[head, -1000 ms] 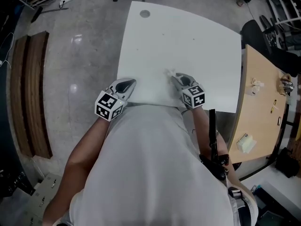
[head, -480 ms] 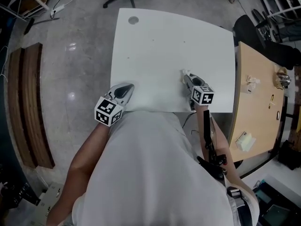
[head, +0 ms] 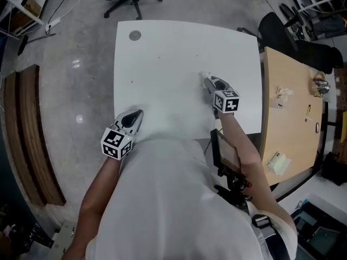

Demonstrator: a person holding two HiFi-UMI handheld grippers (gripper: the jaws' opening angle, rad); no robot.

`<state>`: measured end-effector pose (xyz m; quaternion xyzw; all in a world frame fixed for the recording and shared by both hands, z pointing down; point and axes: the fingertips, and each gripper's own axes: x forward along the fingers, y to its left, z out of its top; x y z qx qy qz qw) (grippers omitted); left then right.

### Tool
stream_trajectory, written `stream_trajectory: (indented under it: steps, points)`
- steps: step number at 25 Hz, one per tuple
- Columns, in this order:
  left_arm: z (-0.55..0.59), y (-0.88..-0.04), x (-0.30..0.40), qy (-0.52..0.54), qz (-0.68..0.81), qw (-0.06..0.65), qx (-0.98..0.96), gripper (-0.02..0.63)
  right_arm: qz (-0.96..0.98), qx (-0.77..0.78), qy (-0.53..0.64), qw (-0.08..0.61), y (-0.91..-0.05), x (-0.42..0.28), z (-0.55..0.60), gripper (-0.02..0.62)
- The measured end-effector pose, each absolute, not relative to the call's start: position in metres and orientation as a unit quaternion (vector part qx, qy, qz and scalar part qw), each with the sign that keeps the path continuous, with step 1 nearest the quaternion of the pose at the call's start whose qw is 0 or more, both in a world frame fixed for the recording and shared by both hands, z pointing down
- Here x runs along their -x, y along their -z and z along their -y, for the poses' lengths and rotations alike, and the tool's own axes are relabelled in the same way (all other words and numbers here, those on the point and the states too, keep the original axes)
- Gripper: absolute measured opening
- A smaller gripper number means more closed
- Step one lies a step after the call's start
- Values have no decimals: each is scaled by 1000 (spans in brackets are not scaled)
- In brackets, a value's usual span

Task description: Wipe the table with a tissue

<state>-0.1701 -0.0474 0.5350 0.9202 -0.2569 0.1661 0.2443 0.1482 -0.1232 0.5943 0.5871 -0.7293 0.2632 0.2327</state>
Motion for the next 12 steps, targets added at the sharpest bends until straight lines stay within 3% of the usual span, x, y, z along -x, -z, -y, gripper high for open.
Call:
stream_trajectory:
  steps: [12]
  points:
    - [56, -539, 165, -194, 257, 257, -911, 3, 730, -577, -239, 277, -596, -189, 184, 97]
